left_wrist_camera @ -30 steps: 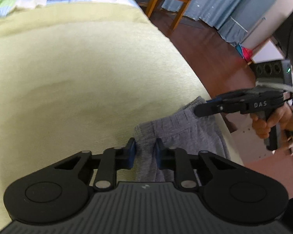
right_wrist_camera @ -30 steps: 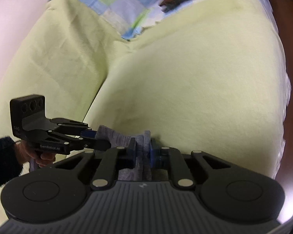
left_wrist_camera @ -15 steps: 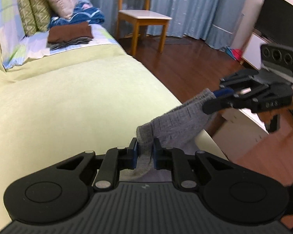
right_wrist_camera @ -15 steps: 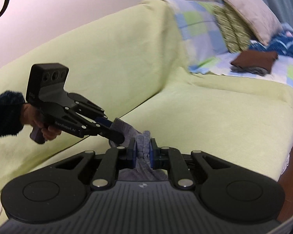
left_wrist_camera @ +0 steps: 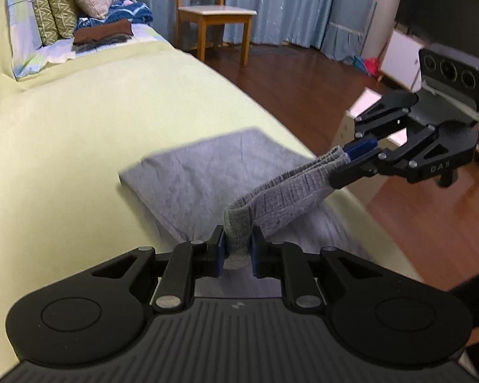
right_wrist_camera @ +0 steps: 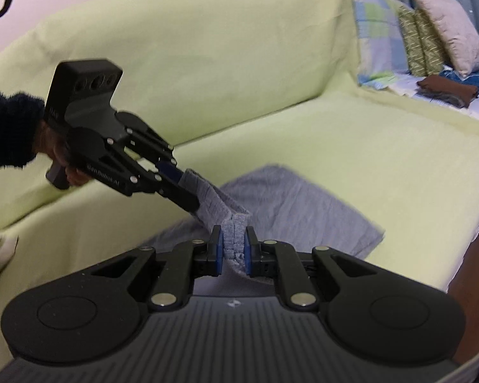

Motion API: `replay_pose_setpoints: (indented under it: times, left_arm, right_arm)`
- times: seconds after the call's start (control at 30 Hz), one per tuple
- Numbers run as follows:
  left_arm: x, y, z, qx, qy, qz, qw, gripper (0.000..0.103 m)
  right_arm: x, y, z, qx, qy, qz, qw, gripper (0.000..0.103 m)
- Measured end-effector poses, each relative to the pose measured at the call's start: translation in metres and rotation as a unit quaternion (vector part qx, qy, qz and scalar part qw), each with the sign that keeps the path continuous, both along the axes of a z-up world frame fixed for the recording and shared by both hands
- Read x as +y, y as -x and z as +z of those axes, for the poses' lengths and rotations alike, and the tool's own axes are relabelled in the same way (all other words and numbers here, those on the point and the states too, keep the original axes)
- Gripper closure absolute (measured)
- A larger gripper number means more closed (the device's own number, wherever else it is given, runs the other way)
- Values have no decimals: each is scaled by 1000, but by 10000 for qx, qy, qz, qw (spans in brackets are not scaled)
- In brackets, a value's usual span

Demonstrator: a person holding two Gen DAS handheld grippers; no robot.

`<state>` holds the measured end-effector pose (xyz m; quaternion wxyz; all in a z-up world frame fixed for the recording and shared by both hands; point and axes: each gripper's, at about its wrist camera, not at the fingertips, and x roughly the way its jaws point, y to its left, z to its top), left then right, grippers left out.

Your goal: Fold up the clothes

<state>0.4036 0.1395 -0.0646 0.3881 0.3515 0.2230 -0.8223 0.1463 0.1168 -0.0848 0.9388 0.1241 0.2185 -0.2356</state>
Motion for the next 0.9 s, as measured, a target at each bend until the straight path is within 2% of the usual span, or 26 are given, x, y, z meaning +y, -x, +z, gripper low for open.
replay_pose_setpoints:
  times: [0.13,0.17,0.2,0.27,0.33,0.43,0.53,0.6,0.67,0.83,0.9]
  left_arm:
    - [13,2,-6,-152,74,-50,9998,72]
    - [16,2,-5,-169,87,-48,9998,65]
    - [20,1,-4,-174,90,-52,9998,61]
    - [31,-2,1,-209,91,-151,9996,61]
    - [45,-4,6,-449,28,-224,9987,60]
    - [62,-11,9,-537,-162,-67,9984,60]
    - [72,-17,15,-310,-290,381,9984,58]
    - [77,-18,19,18,-320,836,9960,54]
    - [82,-17,18,232,-323,1166,9924,54]
    - [95,-7,0,420,-354,1482,9874,54]
    - [97,-4,-6,416,-368,1493,9872,54]
  right_arm:
    - [17,-3,-16,158,72,38,9998,92]
    - [21,-5,-21,283,86,53,9995,91]
    - [24,-7,-26,412,83,89,9991,88]
    - [27,-11,-31,642,38,198,9977,83]
    - [35,-14,-34,941,113,335,9949,74]
    - [53,-23,-26,1353,622,423,9879,63]
    - [75,-39,-20,1739,1405,607,9728,55]
    - [84,-52,-22,1959,1821,718,9609,54]
    - [98,-72,-29,2181,2496,773,9403,54]
    - [108,-105,-50,2590,3166,701,9098,54]
    - [110,-109,-57,2693,3307,586,9026,54]
